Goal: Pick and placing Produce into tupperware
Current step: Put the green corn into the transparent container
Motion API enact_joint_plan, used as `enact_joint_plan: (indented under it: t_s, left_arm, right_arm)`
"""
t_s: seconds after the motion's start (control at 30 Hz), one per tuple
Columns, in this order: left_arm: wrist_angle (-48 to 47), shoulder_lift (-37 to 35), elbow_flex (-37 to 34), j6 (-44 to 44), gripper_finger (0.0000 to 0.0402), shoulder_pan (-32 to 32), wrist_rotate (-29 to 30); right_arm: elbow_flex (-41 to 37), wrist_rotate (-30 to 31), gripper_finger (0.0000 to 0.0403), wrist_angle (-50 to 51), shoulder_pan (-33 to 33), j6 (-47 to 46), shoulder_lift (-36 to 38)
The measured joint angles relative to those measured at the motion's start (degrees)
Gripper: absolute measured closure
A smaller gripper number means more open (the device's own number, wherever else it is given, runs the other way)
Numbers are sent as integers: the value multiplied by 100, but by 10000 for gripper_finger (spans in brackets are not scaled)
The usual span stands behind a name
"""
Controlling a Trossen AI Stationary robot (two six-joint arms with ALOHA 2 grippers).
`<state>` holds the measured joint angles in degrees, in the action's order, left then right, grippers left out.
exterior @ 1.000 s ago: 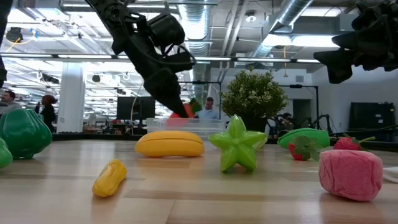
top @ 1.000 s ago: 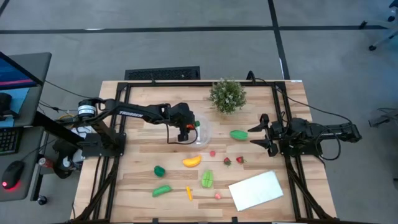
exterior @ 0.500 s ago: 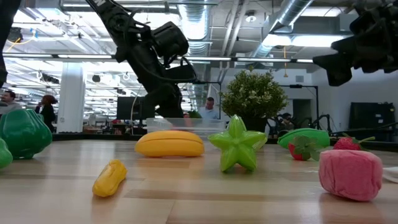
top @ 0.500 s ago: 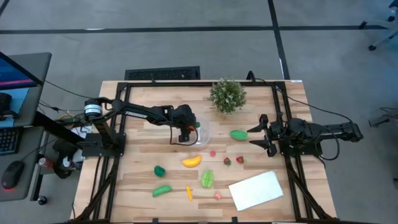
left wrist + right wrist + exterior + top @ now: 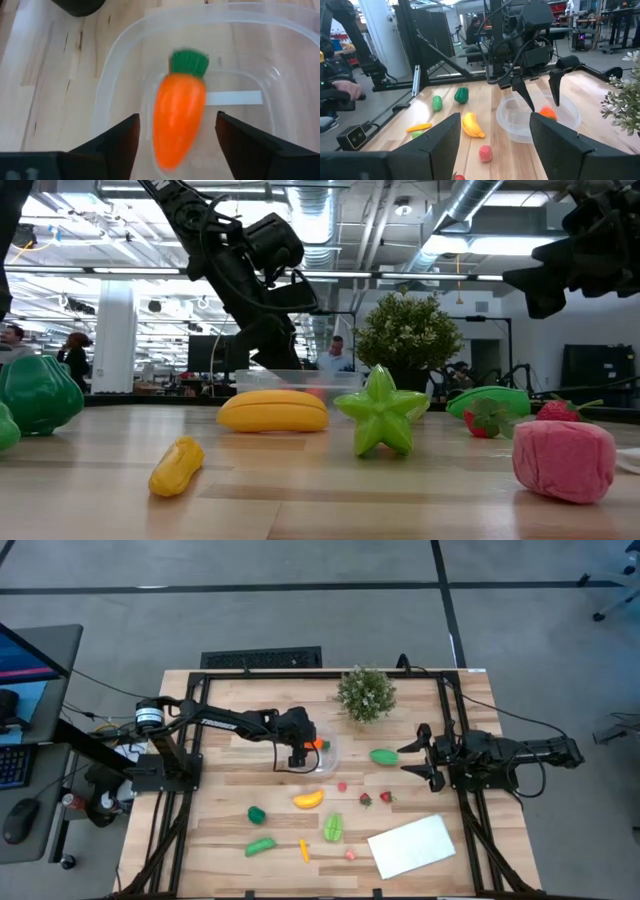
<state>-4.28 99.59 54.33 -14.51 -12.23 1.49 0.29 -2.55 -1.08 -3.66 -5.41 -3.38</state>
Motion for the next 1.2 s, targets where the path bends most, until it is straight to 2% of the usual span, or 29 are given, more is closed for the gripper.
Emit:
enact_joint_plan:
  t_s: [0.17, 0.3, 0.43, 0.63, 0.97, 1.2]
  left_arm:
    - [-137, -126, 149, -81, 122, 3, 21]
    - [-500, -401, 459, -169, 118, 64, -320]
    - [-786, -814, 706, -342, 117, 216, -585]
    - [-1458, -1653, 745, -414, 117, 469, -502]
    - [-3241, -2833, 644, 669, 117, 843, -410]
    - [-3243, -3210, 47, 1263, 117, 1589, -352]
  right_arm:
    - [0, 0, 171, 0, 0, -2, 0]
    - [0, 0, 171, -5, 0, -6, 0]
    - [0, 4, 171, -18, 0, -11, 0]
    - [-1, 108, 171, 23, 0, -329, 0]
    - [-1, 120, 171, 16, -13, -709, -130]
    - [0, 115, 171, 26, -180, -620, -644]
